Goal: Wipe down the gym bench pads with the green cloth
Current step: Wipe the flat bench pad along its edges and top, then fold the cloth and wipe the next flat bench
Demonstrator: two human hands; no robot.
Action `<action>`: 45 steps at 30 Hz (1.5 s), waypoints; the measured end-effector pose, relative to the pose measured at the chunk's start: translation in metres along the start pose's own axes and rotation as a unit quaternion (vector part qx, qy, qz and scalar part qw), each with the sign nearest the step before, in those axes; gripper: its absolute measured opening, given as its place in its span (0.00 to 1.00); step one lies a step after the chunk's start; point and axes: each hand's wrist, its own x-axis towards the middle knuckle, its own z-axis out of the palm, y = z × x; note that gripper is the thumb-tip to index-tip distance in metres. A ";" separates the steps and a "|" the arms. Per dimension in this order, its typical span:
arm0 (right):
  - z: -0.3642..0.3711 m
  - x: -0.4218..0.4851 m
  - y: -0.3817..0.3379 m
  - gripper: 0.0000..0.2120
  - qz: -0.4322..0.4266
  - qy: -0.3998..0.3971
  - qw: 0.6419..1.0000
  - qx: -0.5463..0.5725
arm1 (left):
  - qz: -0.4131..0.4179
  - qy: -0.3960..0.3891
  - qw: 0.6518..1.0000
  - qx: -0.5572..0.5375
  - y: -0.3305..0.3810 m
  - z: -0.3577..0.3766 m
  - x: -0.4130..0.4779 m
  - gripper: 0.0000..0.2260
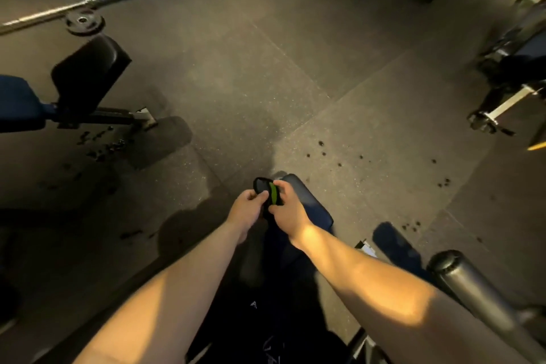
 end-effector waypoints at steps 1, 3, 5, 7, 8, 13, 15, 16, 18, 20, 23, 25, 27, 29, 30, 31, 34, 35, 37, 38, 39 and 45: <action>-0.001 -0.005 -0.011 0.29 0.001 -0.001 1.000 -0.001 | 0.004 0.002 1.000 -0.006 0.009 -0.001 -0.004 0.11; -0.006 -0.010 -0.028 0.29 -0.010 0.000 1.000 -0.015 | 0.013 0.006 1.000 -0.018 0.026 -0.004 -0.012 0.09; -0.012 -0.010 -0.042 0.28 -0.024 0.005 0.999 -0.025 | 0.023 0.013 0.999 -0.025 0.039 -0.007 -0.017 0.08; -0.015 -0.012 -0.048 0.26 -0.025 0.011 0.999 -0.016 | 0.032 0.022 0.999 -0.033 0.046 -0.008 -0.021 0.10; -0.016 -0.012 -0.049 0.25 -0.025 0.014 1.000 -0.010 | 0.031 0.030 0.998 -0.034 0.050 -0.009 -0.025 0.11; -0.032 -0.009 -0.067 0.24 0.016 0.003 0.999 0.028 | 0.019 0.055 0.998 -0.023 0.068 -0.011 -0.035 0.10; -0.046 -0.003 -0.073 0.25 0.026 -0.010 0.999 0.019 | 0.030 0.070 0.996 -0.038 0.076 -0.007 -0.037 0.10; -0.053 0.000 -0.077 0.25 0.025 -0.021 0.999 0.015 | 0.034 0.078 0.995 -0.042 0.080 -0.005 -0.037 0.10; -0.065 0.006 -0.083 0.25 0.014 -0.039 0.999 0.001 | 0.038 0.096 0.993 -0.061 0.086 0.003 -0.034 0.08; -0.079 0.015 -0.092 0.24 -0.013 -0.046 0.999 -0.022 | 0.046 0.117 0.990 -0.062 0.093 0.013 -0.029 0.06; -0.105 0.038 -0.105 0.23 -0.064 -0.070 0.994 -0.052 | 0.077 0.131 0.984 -0.091 0.109 0.040 -0.026 0.06; -0.119 0.050 -0.112 0.23 -0.076 -0.092 0.991 -0.061 | 0.091 0.142 0.982 -0.080 0.117 0.060 -0.030 0.13; -0.127 0.052 -0.119 0.22 -0.088 -0.110 0.986 -0.090 | 0.080 0.187 0.979 -0.032 0.118 0.079 -0.036 0.13; -0.141 0.059 -0.124 0.22 -0.116 -0.139 0.973 -0.145 | 0.062 0.258 0.963 -0.035 0.123 0.103 -0.039 0.09; -0.151 0.063 -0.126 0.23 -0.129 -0.152 0.966 -0.168 | 0.052 0.300 0.951 -0.051 0.125 0.115 -0.040 0.06; -0.152 0.066 -0.127 0.24 -0.127 -0.150 0.966 -0.171 | 0.041 0.329 0.942 -0.054 0.123 0.116 -0.041 0.04; -0.177 0.074 -0.130 0.23 -0.117 -0.166 0.958 -0.200 | 0.008 0.397 0.912 -0.101 0.123 0.133 -0.046 0.06; -0.181 0.075 -0.130 0.23 -0.118 -0.179 0.953 -0.216 | 0.000 0.412 0.904 -0.111 0.121 0.135 -0.048 0.07; -0.182 0.075 -0.134 0.20 -0.129 -0.205 0.940 -0.240 | -0.007 0.440 0.888 -0.135 0.115 0.137 -0.048 0.08; -0.179 0.076 -0.136 0.18 -0.140 -0.211 0.935 -0.250 | -0.018 0.449 0.880 -0.153 0.113 0.137 -0.046 0.09; -0.177 0.076 -0.138 0.16 -0.144 -0.218 0.930 -0.260 | -0.033 0.453 0.875 -0.168 0.112 0.138 -0.045 0.10; -0.180 0.084 -0.148 0.11 -0.156 -0.270 0.905 -0.289 | -0.045 0.460 0.832 -0.307 0.115 0.170 -0.037 0.08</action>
